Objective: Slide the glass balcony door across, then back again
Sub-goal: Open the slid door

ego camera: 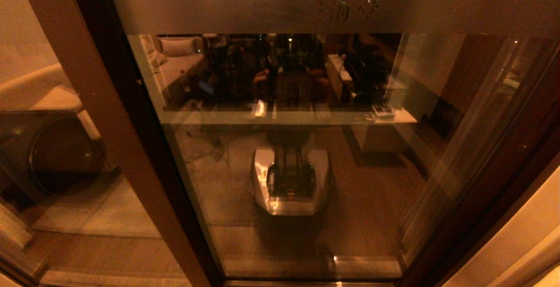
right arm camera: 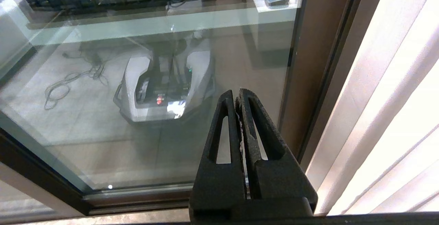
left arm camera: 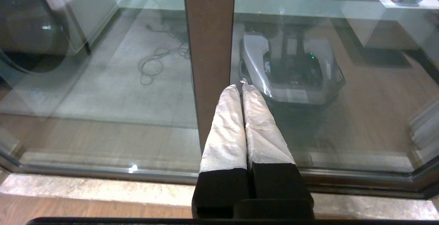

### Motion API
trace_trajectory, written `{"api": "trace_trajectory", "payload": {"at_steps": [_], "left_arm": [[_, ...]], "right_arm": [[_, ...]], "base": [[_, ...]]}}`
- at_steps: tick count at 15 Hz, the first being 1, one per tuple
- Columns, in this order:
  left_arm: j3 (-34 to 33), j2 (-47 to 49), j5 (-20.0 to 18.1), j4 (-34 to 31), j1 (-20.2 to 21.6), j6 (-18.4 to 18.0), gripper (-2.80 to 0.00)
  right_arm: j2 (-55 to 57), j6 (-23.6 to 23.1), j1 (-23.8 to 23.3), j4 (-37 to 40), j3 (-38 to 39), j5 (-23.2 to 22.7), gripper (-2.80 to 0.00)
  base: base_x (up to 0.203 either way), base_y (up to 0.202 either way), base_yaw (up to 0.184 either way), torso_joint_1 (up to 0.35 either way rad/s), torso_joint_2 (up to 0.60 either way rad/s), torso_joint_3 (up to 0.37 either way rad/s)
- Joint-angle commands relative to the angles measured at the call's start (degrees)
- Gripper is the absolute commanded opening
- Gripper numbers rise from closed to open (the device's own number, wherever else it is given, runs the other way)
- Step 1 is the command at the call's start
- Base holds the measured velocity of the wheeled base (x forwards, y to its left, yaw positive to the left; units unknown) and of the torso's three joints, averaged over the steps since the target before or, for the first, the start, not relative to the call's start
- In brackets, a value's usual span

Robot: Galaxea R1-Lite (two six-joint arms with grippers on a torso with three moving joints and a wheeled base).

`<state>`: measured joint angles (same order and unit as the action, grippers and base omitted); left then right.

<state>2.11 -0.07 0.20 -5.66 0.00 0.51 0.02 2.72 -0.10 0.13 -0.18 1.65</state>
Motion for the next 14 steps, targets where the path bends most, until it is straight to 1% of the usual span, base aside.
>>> {"api": "trace_trajectory", "payload": {"at_steps": [1,5,6,7,9,11,14], "left_arm": [[0.00,-0.01,0.07,0.01,0.00,0.02,-2.80],[-0.08,-0.01,0.07,-0.05,0.00,0.02,-2.80],[0.00,-0.01,0.07,0.03,0.00,0.02,-2.80],[0.00,-0.01,0.07,-0.03,0.00,0.02,-2.80],[0.00,-0.01,0.07,0.03,0.00,0.02,-2.80],[0.00,-0.01,0.07,0.02,0.00,0.02,-2.80],[0.00,-0.01,0.07,-0.06,0.00,0.04,-2.80]], "right_arm": [[-0.02,0.01,0.01,-0.04,0.09,0.02,-2.80],[-0.02,0.19,-0.08,-0.31,0.09,0.11,-2.80],[-0.02,-1.45,-0.08,-0.44,-0.01,0.10,-2.80],[-0.01,-3.49,-0.08,-0.52,-1.69,0.13,-2.80],[2.18,-4.82,-0.08,0.38,-9.20,-0.09,-2.80],[10.44,-5.15,-0.05,1.40,-16.79,-0.04,-2.80],[24.36,-5.71,-0.13,2.55,-31.42,0.23,-2.80]], "base": [[0.000,0.000,0.000,0.000,0.00,0.000],[0.000,0.000,0.000,0.000,0.00,0.000],[0.000,0.000,0.000,0.000,0.00,0.000],[0.000,0.000,0.000,0.000,0.00,0.000],[0.000,0.000,0.000,0.000,0.00,0.000],[0.000,0.000,0.000,0.000,0.00,0.000],[0.000,0.000,0.000,0.000,0.00,0.000]]}}
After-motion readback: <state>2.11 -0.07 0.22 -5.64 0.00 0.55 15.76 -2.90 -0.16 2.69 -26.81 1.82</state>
